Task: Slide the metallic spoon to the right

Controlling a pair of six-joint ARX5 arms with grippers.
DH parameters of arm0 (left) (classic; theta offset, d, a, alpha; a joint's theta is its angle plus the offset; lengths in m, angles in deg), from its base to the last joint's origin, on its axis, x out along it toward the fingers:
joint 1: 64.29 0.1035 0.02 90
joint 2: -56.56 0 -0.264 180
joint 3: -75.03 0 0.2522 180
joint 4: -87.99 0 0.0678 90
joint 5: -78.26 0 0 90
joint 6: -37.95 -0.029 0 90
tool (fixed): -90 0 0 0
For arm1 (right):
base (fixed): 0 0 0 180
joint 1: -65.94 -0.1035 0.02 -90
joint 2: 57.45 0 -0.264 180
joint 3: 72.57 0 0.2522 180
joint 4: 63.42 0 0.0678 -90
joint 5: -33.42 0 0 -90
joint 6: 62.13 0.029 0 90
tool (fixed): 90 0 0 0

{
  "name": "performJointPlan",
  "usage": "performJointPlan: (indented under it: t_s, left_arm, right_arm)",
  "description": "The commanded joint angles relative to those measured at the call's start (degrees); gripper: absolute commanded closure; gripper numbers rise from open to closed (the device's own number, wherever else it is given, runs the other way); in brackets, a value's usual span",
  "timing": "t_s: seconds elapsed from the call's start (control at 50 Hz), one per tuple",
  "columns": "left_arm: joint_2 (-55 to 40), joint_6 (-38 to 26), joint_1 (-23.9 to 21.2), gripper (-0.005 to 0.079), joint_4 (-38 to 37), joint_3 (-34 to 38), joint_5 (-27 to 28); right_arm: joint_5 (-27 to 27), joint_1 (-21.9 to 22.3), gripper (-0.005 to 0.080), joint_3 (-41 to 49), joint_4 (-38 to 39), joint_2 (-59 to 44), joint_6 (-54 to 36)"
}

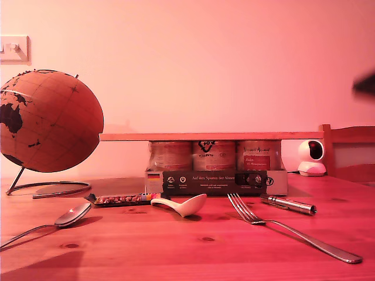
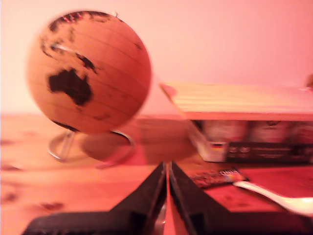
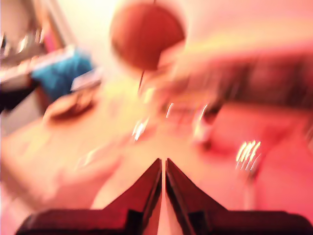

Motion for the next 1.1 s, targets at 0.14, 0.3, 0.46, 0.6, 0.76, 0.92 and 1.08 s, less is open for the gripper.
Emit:
performJointPlan:
  t_s: [0.14, 0.3, 0.46, 0.6, 0.76, 0.92, 1.08]
  left_arm:
    - [-2.8, 3.4, -2.3, 0.0766, -7.4, -3.7, 1.0]
    - [-9.8, 3.5, -3.6, 0.0766, -10.5, -8.0, 2.2]
    - [-20.9, 5.5, -4.3, 0.0766, -12.8, -13.2, 3.5]
    - [-32.7, 4.0, -4.5, 0.0766, -16.5, -19.5, 5.2]
    - [-46.5, 0.1, -4.5, 0.0766, -18.1, -26.9, 6.6]
    - [-57.9, -0.2, -4.5, 0.0766, -20.1, -33.7, 7.5]
    - [-67.9, -0.2, -4.5, 0.0766, -24.2, -40.0, 7.4]
  right_arm:
    - [-5.3, -8.9, 0.0765, -0.6, -4.0, 0.2, -1.9]
    - [-9.4, -14.0, 0.0765, -0.6, -4.8, -0.3, -4.4]
    - [-15.0, -17.1, 0.0765, -0.6, -4.8, -2.6, -5.0]
    - [-19.4, -17.9, 0.0765, -0.6, -4.7, -4.4, -6.5]
    - [-21.5, -17.9, 0.0765, -0.6, -4.7, -5.4, -6.6]
    - [-21.7, -17.9, 0.0765, -0.6, -4.3, -5.4, -7.0]
    - [-21.8, -17.9, 0.0765, -0.6, -4.3, -5.4, -7.5]
